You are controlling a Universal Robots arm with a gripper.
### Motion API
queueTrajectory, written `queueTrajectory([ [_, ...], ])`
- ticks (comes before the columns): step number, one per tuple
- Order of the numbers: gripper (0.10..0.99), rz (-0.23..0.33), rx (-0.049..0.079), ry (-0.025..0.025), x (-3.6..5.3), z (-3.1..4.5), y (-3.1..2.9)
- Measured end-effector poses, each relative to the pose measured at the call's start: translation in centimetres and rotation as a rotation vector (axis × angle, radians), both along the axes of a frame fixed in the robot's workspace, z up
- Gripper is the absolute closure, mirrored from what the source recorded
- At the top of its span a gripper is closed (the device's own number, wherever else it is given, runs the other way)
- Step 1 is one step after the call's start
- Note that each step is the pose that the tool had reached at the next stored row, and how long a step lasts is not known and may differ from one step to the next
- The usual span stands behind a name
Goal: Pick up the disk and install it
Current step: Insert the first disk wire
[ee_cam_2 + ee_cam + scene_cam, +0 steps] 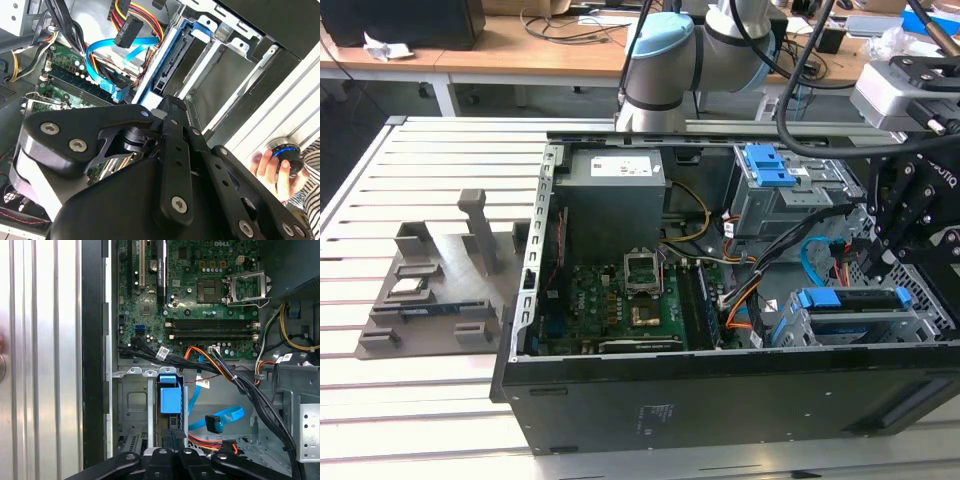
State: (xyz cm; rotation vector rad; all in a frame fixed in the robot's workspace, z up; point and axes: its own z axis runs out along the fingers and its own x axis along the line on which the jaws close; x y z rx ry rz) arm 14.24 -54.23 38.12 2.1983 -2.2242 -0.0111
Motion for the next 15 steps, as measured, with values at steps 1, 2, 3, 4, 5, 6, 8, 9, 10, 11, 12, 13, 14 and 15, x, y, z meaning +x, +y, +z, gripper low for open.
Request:
queueTrajectory([
  [1, 0.98, 0.0, 0.0, -0.0001, 0.02, -0.02, 0.01],
  [2, 0.98, 0.0, -0.001, -0.0001, 0.17, -0.01, 0.04],
  [3, 0.98, 0.0, -0.006, -0.0001, 0.65, -0.03, 0.21],
  [4, 0.98, 0.0, -0.007, 0.0, 0.96, -0.05, 0.37],
  [5, 0.98, 0.0, -0.008, 0.0, 1.23, -0.08, 0.55],
  [6, 0.98, 0.0, -0.01, 0.0, 1.67, -0.11, 0.91],
  [8, 0.98, 0.0, -0.018, 0.0, 2.65, -0.32, 2.47],
  [9, 0.98, 0.0, -0.019, 0.0, 2.65, -0.69, 3.2],
  [10, 0.98, 0.0, -0.019, 0.0, 2.66, -0.91, 3.47],
  [11, 0.98, 0.0, -0.019, 0.0, 2.66, -1.1, 3.66],
  [12, 0.98, 0.0, -0.019, 0.0, 2.66, -1.38, 3.91],
  [13, 0.98, 0.0, -0.02, 0.0, 2.66, -1.65, 4.25],
  [14, 0.98, 0.0, -0.02, 0.0, 2.66, -1.69, 4.43],
  [15, 0.98, 0.0, -0.02, 0.0, 2.66, -1.7, 4.57],
])
